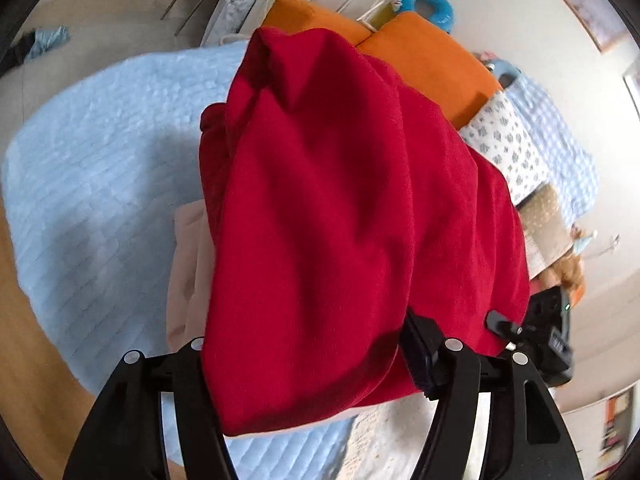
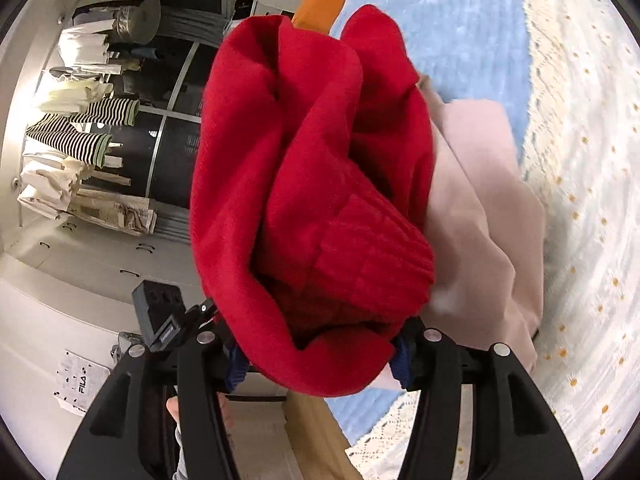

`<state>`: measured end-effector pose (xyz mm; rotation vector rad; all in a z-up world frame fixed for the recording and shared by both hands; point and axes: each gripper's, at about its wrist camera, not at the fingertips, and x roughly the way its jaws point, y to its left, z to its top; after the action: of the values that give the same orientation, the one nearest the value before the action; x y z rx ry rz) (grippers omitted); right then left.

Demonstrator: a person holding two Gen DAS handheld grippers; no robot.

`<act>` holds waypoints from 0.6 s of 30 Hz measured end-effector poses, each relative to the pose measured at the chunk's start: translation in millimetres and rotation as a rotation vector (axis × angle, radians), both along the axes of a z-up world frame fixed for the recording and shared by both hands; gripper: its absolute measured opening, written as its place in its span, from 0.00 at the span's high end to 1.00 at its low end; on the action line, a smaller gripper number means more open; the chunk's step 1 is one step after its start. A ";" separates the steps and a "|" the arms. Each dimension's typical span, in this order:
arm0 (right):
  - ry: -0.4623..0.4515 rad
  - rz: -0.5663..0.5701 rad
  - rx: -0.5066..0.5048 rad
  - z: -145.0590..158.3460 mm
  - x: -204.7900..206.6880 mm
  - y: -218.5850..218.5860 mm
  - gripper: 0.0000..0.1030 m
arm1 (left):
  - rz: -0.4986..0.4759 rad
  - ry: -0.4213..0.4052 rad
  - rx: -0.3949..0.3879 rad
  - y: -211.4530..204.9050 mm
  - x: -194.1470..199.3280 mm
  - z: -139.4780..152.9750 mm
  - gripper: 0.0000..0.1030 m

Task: Fold large clothes
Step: 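Lift the red sweater bundle with both grippers and carry it to the pink garment, then lower the red sweater onto the folded pink garment and open both grippers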

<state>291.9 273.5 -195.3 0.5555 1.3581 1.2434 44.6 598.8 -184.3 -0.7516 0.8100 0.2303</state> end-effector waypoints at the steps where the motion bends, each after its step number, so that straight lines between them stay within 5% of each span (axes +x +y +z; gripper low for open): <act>1: -0.001 -0.004 0.008 2.1 -4.3 -1.0 0.47 | -0.002 -0.003 0.014 -3.4 -4.6 4.0 0.36; 7: -0.023 -0.001 0.016 13.9 -5.1 -20.1 0.40 | -0.033 0.004 -0.048 -13.0 -16.6 6.1 0.34; 9: -0.030 -0.003 -0.051 14.6 -3.7 -22.5 0.31 | -0.046 0.046 -0.008 -14.8 -21.2 0.8 0.17; 11: -0.029 -0.024 -0.071 18.3 -1.1 -37.7 0.26 | -0.050 0.079 0.043 -17.1 -29.7 2.3 0.10; 15: -0.213 -0.112 -0.118 66.0 5.2 -67.4 0.13 | -0.031 0.160 0.218 -16.0 -47.2 30.9 0.10; 18: -0.393 -0.121 -0.100 114.9 4.6 -53.6 0.15 | -0.018 0.111 0.293 -13.3 -43.8 74.9 0.10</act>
<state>296.5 220.0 -80.5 0.2978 1.0332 1.1096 0.8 585.5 -109.4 -0.4587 0.8655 0.3683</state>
